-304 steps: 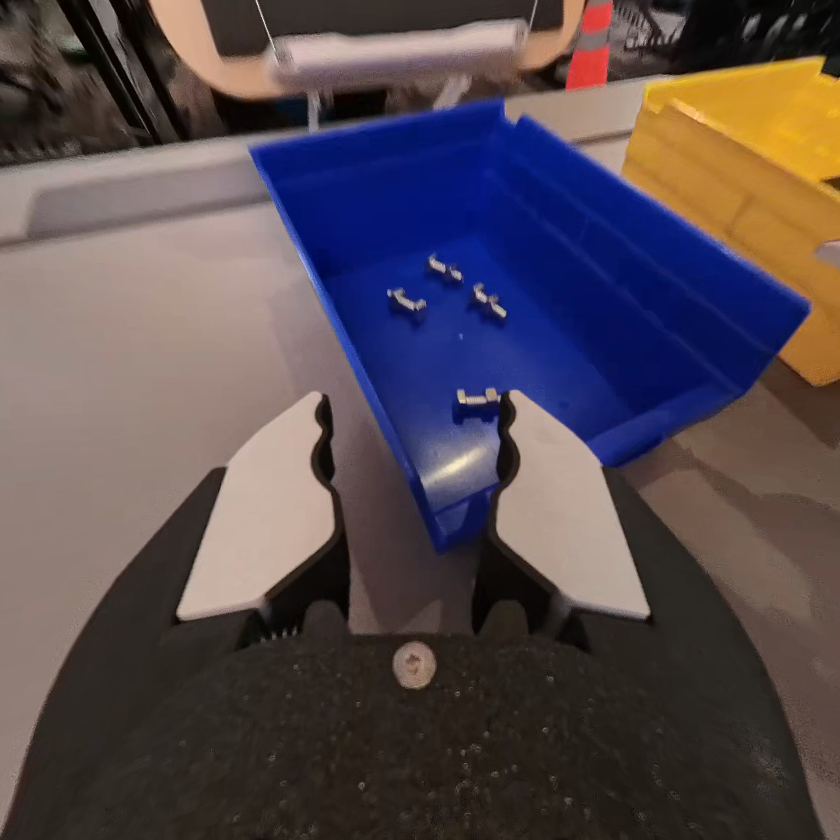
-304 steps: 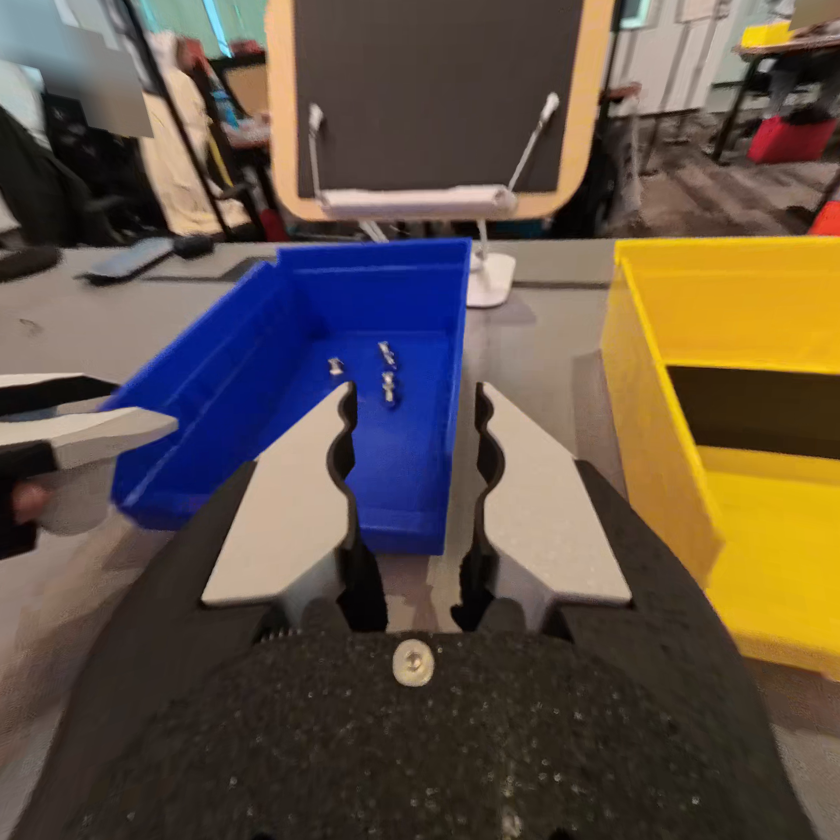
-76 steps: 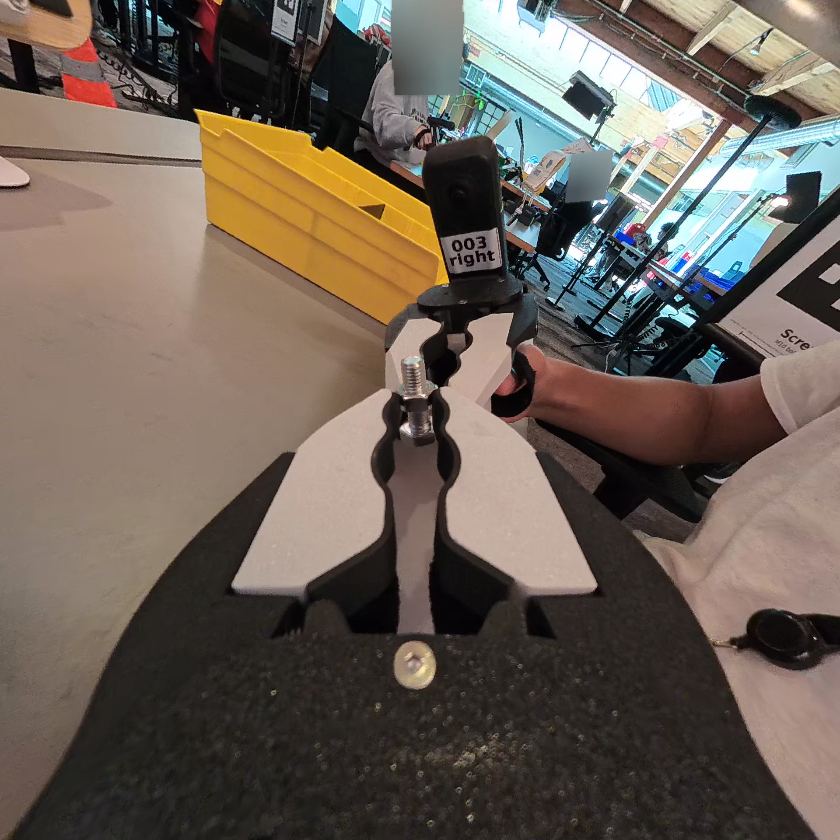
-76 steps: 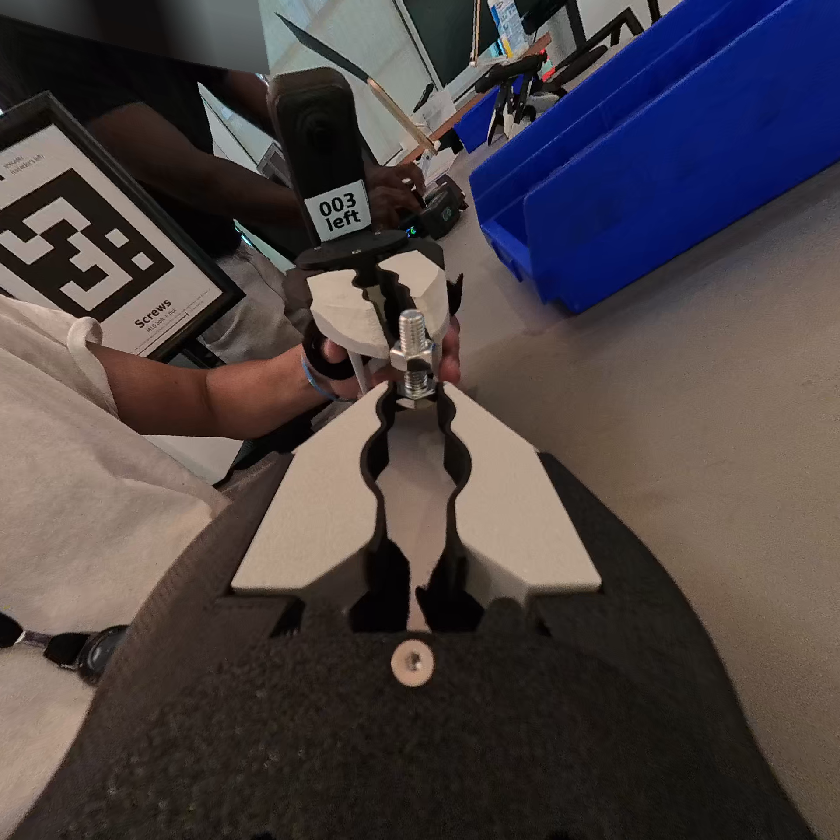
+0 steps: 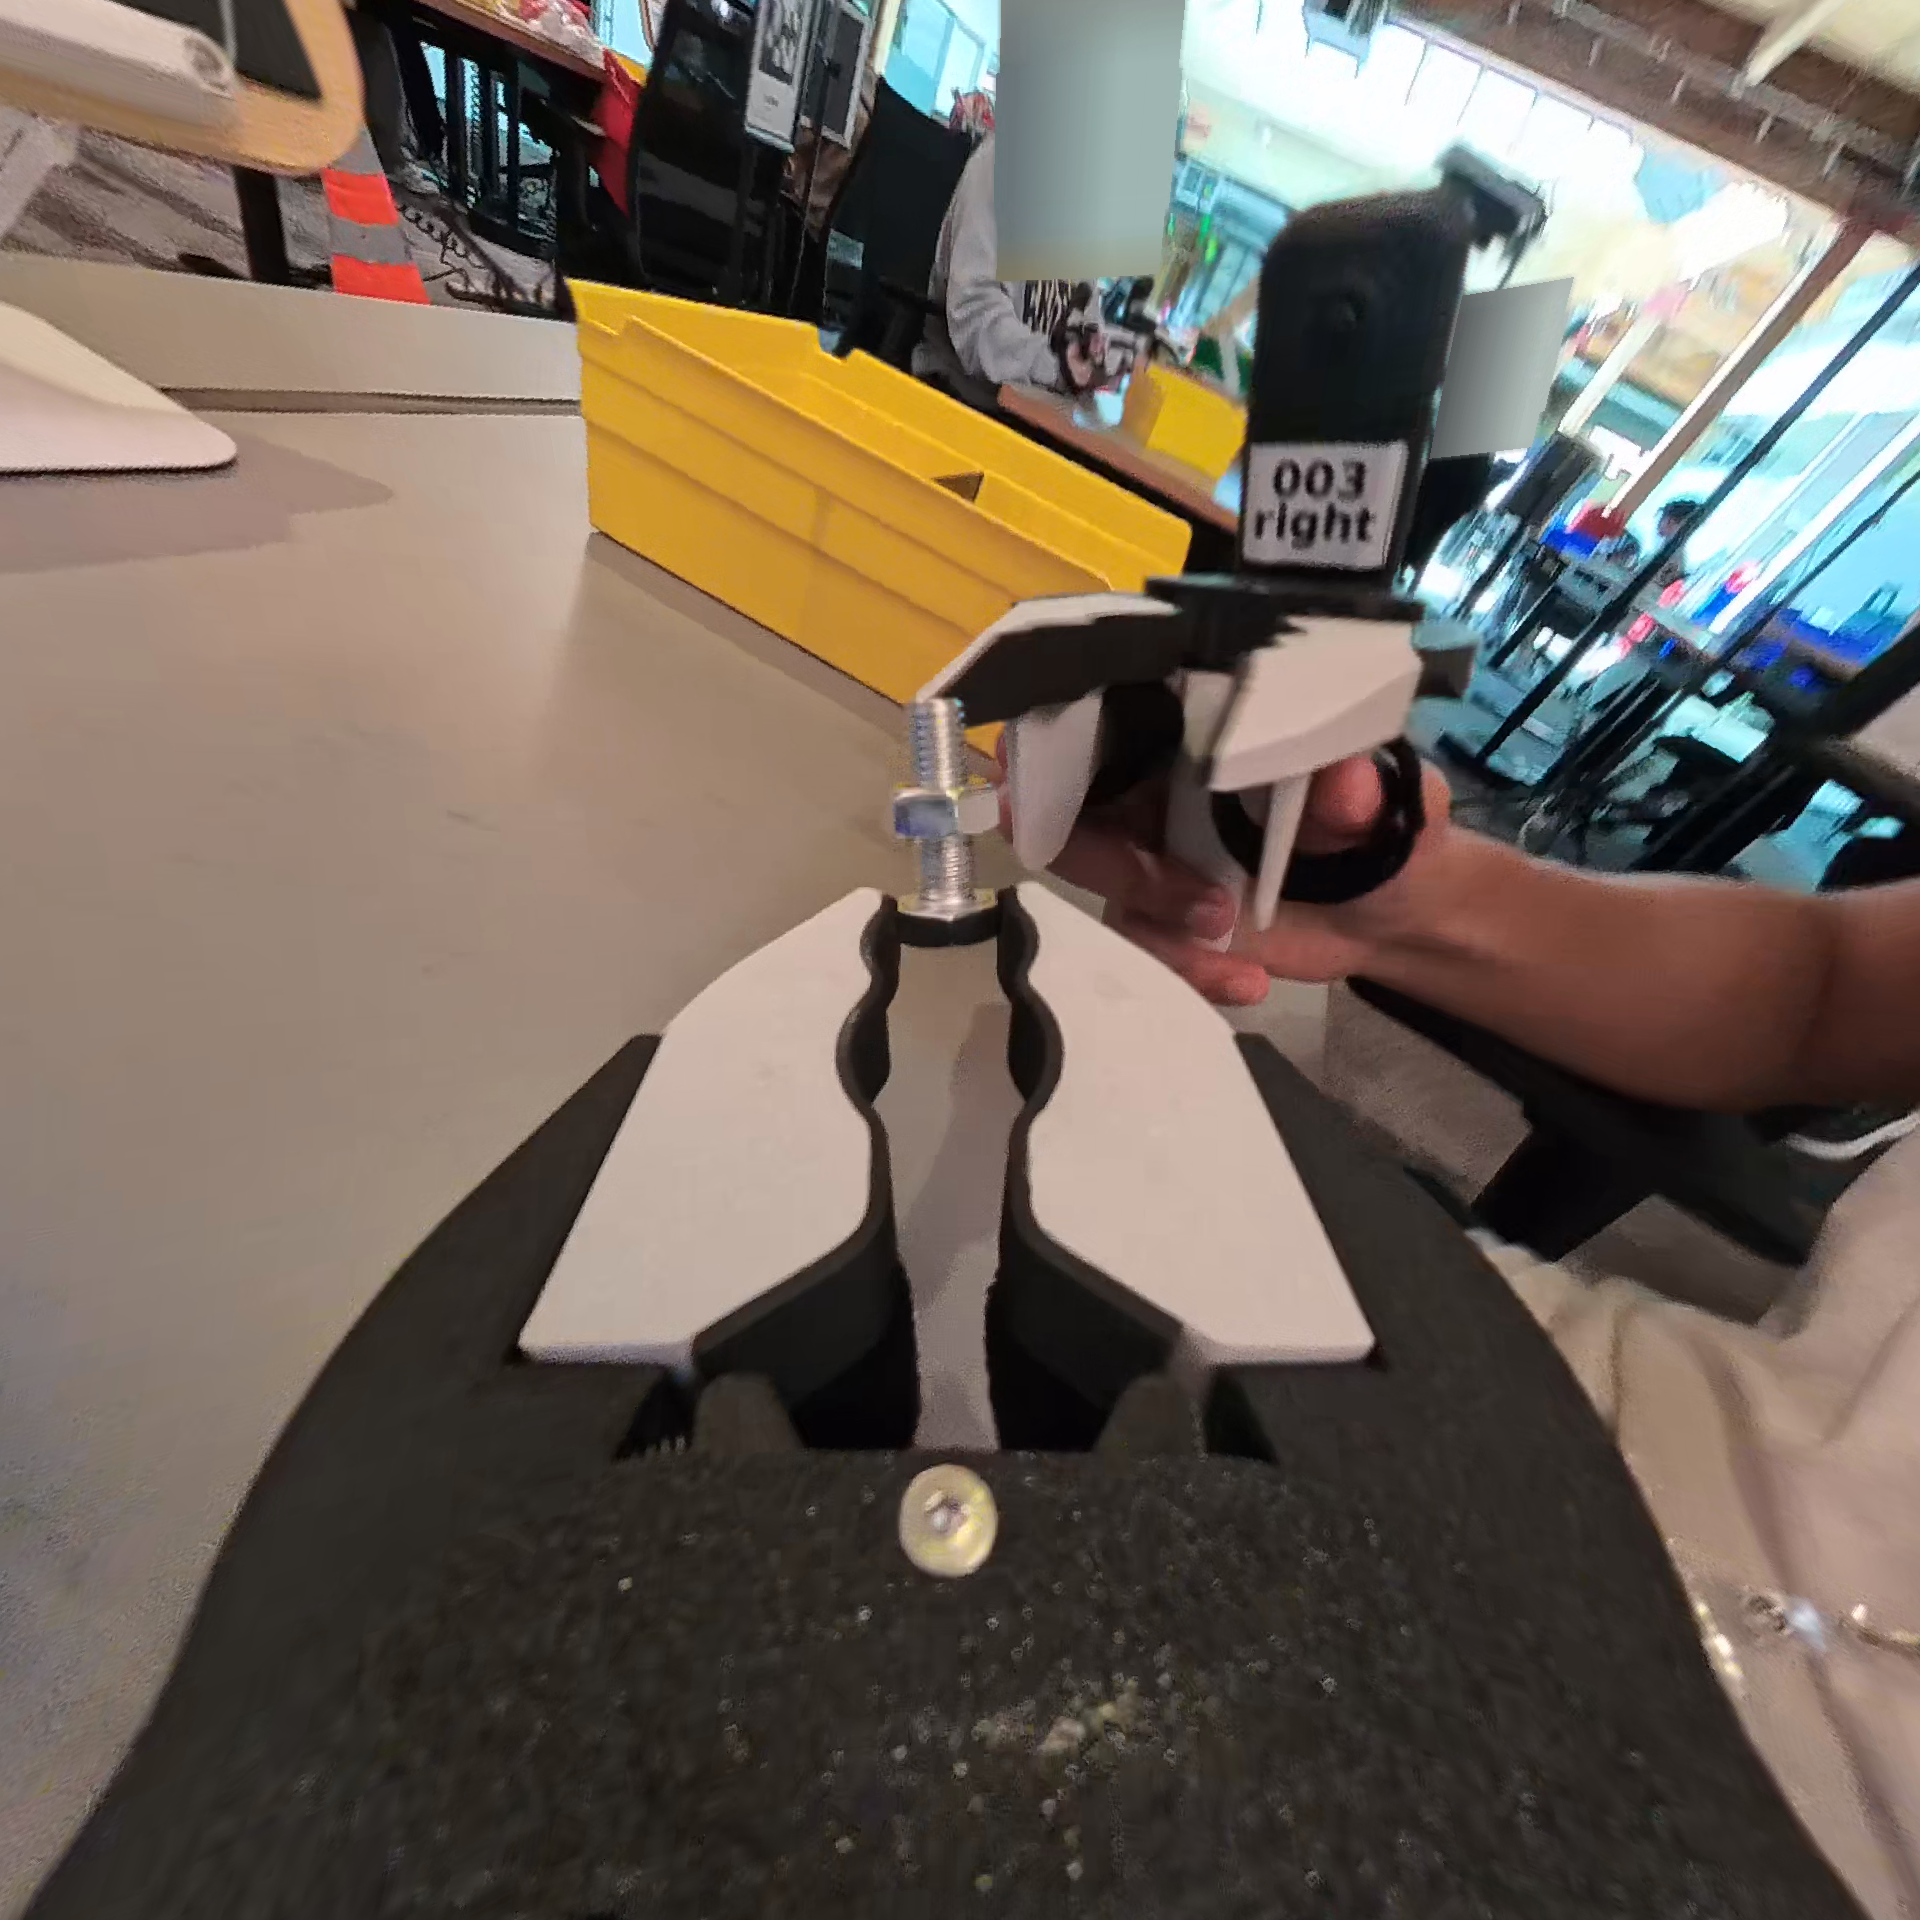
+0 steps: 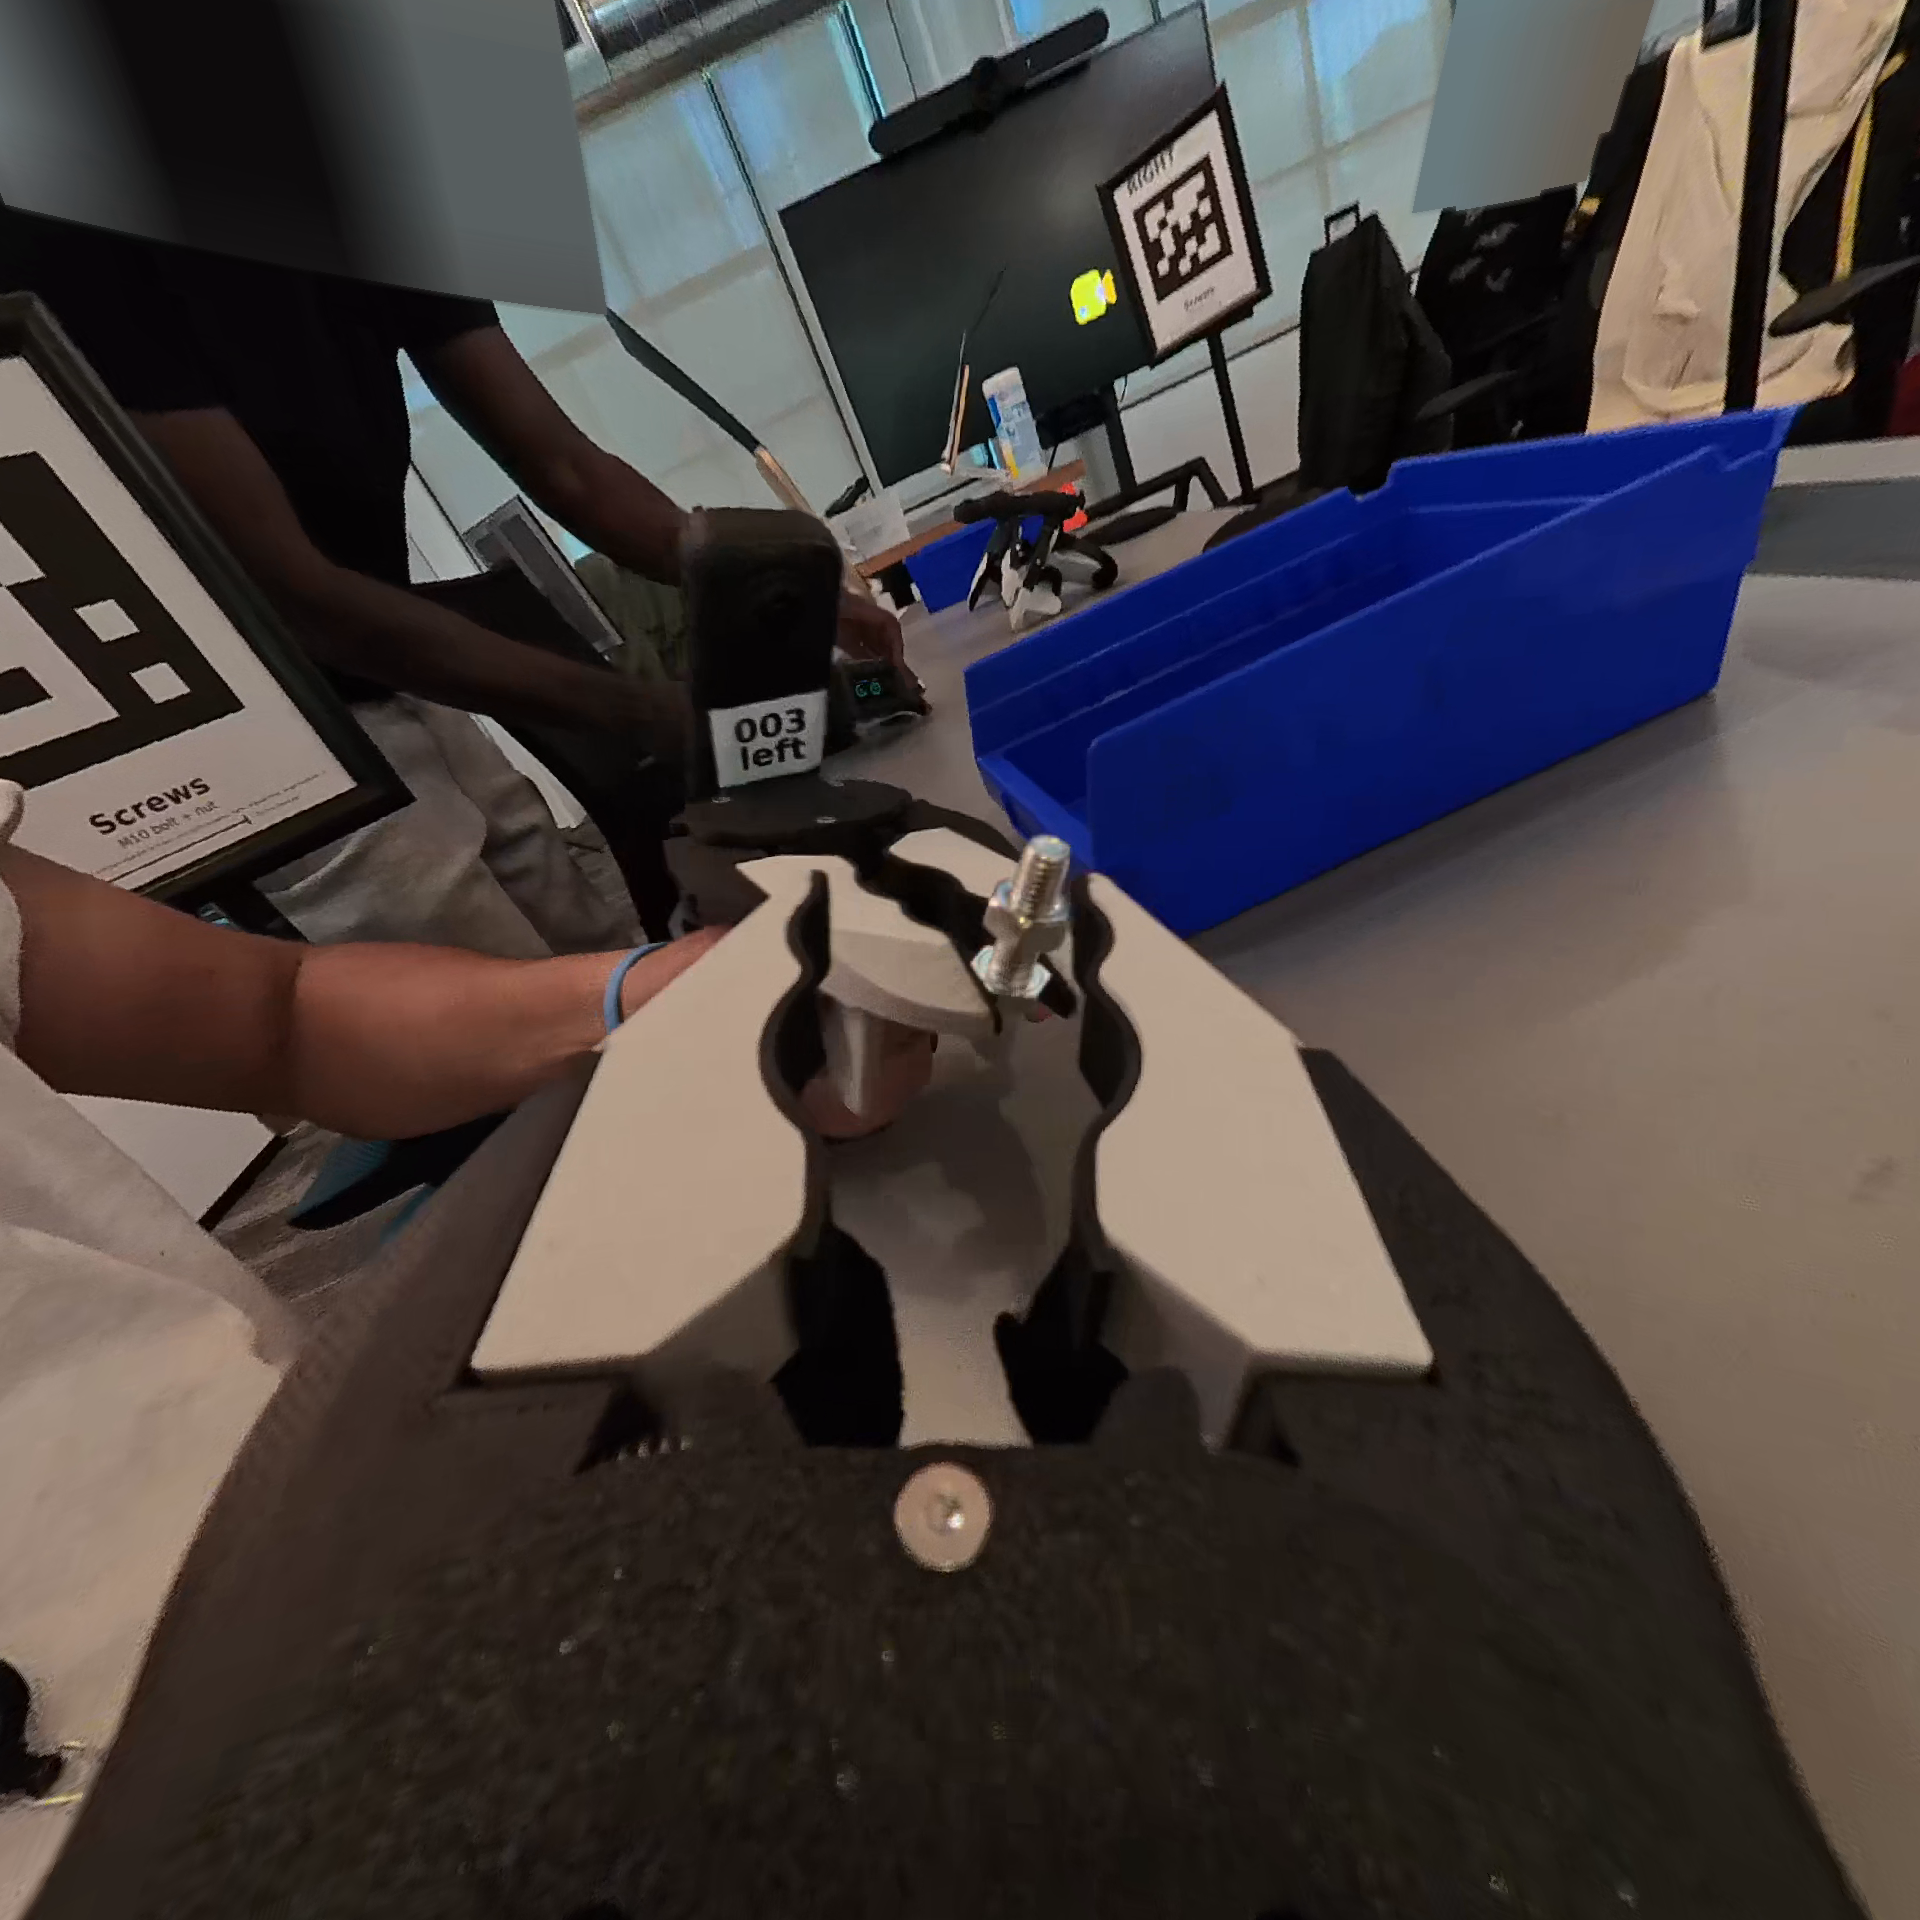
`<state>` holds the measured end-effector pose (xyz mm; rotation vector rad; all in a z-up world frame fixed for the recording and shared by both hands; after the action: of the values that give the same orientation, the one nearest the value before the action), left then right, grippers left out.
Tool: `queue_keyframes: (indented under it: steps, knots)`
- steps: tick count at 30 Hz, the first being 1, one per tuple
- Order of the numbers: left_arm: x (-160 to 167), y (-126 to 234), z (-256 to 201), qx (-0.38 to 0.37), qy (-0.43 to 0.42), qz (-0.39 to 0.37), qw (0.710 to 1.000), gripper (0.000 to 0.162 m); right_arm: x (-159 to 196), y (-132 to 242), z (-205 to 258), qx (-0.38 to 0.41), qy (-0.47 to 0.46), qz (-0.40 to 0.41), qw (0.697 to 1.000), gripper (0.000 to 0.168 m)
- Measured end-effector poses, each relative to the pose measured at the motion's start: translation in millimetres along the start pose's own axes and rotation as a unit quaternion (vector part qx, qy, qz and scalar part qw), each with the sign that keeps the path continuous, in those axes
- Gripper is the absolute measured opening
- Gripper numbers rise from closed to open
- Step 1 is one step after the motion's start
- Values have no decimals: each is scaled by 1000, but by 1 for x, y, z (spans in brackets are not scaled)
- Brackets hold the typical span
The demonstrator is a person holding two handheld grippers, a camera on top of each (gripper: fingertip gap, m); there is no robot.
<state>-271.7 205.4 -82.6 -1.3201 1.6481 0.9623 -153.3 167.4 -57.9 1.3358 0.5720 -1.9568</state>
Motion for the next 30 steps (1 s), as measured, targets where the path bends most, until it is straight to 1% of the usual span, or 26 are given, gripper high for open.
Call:
queue_keyframes:
  steps: [1,3,8,13,20,24,30]
  knots:
    - [-1,2,2,5,15,-10,1000,18,0,0,0,2,4,-7,1000,52]
    - [-3,5,4,13,34,-23,999,18,1,-2,3,2,8,-9,1000,56]
    - [-2,1,-4,29,11,-5,1000,18,6,-10,10,1,18,-10,1000,65]
    - [4,-7,-11,36,-6,26,999,18,9,-14,16,-23,6,-3,1000,65]
    - [-1,1,-6,33,11,8,999,18,1,-2,6,-10,-5,-20,1000,64]
    - [-1,1,-4,37,15,8,999,18,2,-4,12,-31,-18,-12,999,64]
    - [-1,-2,-7,44,11,10,999,18,4,-8,14,-39,-21,-6,999,65]
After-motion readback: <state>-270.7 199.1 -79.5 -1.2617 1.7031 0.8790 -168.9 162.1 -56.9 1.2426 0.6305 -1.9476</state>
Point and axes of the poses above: each gripper's, where its closed fingertips meet, y back along the fingers, x out of its underside, z = x × y across the jaws, the point moved 7 cm from there along y, back along the fingers, and after that the axes turned 9 degrees about x, right-handed, at the moved point
